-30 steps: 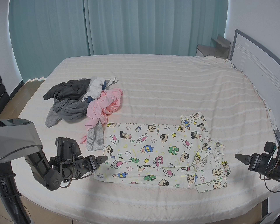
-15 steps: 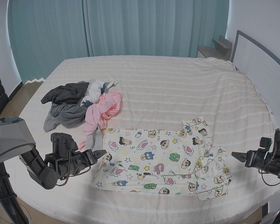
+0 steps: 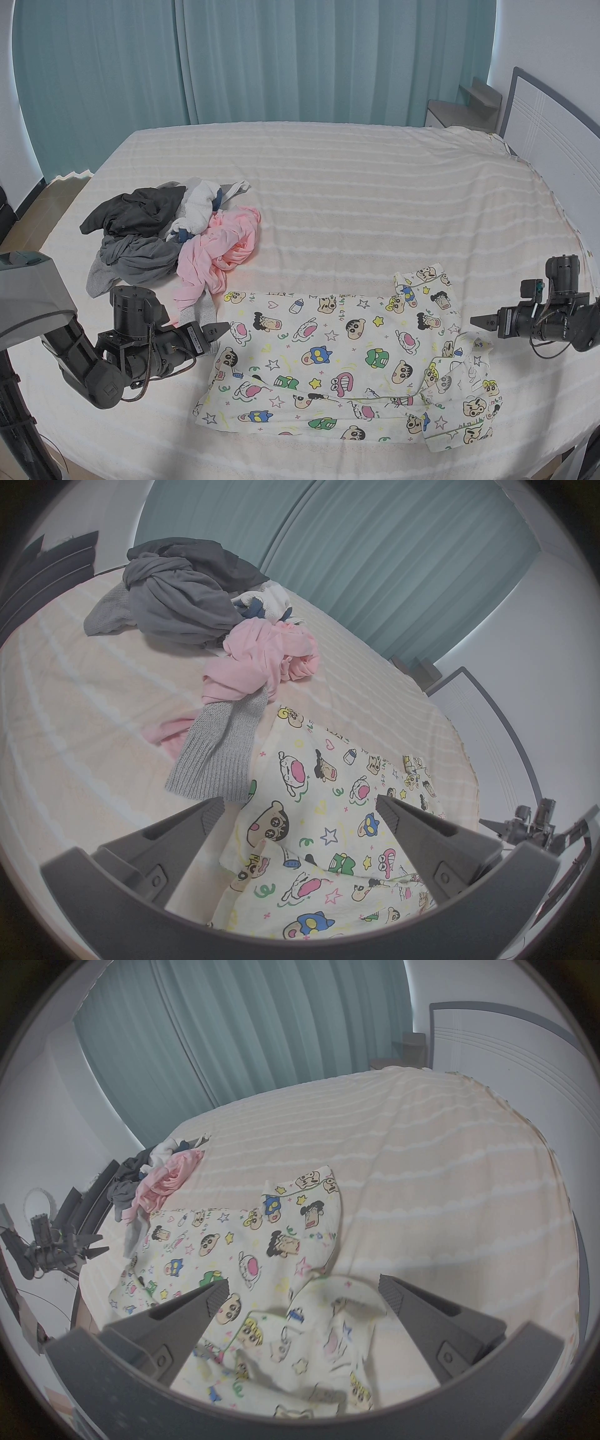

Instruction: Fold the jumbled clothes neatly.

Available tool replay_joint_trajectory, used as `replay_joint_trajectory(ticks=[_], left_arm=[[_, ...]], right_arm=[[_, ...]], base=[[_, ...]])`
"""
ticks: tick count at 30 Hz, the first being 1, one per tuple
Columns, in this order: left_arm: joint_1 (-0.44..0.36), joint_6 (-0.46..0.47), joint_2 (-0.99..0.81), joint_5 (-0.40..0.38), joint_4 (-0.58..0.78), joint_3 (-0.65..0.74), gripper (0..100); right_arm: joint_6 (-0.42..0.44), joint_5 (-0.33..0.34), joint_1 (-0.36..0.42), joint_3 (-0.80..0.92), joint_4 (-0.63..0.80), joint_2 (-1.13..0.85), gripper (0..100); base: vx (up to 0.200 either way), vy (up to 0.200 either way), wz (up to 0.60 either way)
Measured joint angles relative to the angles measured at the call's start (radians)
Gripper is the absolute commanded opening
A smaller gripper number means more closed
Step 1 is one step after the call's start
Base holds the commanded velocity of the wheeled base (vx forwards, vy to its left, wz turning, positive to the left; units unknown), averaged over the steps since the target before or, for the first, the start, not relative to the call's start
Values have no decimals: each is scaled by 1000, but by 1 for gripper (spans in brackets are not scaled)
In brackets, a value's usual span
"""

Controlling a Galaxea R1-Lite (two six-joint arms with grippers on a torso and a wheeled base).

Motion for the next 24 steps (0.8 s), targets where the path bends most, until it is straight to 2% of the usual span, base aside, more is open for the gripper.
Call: replay_joint_trajectory(ticks=[5,8,17,24], left_arm=[[0,17,7,-1,10,-72,100],[1,47,23,-1,61,-148,100],[2,119,103,0,457,-495,100],[2,213,233,1,543,-652,100]], right_arm=[[-43,31,-15,-126,27,114,100],[-50,51,-18,-191,77,165,100],[-59,103,-19,-319,167,256,100],[-62,121,-21,-348,184,290,100]], base=[[0,0,0],[0,0,0],[0,0,0],[0,0,0]])
